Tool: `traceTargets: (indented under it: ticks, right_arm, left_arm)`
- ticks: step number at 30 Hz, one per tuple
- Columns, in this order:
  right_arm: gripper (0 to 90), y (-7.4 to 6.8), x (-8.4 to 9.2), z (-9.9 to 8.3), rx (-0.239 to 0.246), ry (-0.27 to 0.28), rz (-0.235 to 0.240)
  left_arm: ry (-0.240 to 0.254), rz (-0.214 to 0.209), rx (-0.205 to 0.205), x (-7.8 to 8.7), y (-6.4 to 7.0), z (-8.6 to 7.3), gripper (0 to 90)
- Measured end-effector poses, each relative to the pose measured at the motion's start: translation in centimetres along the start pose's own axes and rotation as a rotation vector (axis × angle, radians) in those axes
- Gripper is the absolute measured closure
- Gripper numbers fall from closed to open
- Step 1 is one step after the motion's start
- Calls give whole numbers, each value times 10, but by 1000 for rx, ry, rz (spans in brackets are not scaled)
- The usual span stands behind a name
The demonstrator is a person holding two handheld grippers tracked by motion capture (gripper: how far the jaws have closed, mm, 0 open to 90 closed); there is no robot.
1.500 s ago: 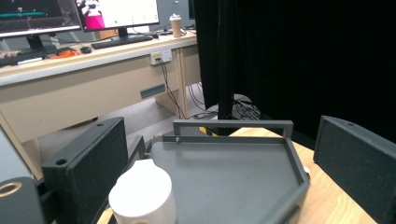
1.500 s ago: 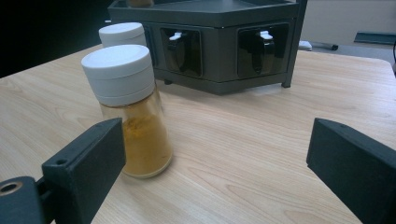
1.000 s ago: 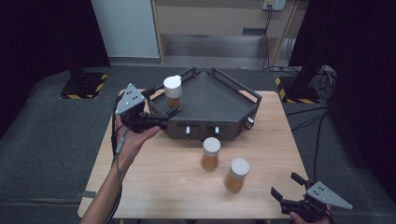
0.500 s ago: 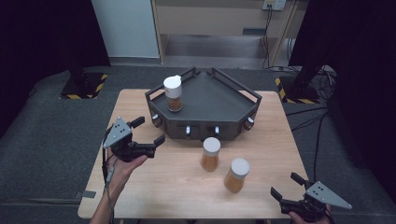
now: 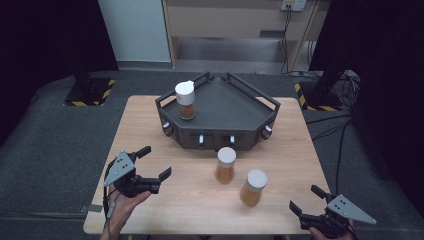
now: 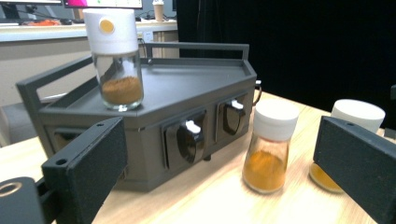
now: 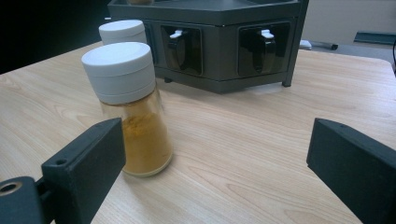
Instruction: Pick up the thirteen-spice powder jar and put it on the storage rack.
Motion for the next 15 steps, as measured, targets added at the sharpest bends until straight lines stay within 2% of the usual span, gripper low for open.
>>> traceTargets:
  ticks: [5,6,15]
  right_arm:
    - [45,0,0,0,0,0,-1]
    - [45,0,0,0,-1,0,-1]
    - [45,0,0,0,2,-1,-1]
  left_arm:
    - [-9,4,14,7,3,-15,19]
    - [-9,1,24,10,3,-24,20]
    - [-36,-1,35,18,6,-45,21]
Point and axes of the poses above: each handheld gripper's, and its own axes: x roughly backward along the jaws, z roughly out of its top, y roughly to its right, the point moved 1 cm from there along -x, roughly forward along the jaws, and after that the axes turned 9 degrees about -z, right-handed, at the moved point
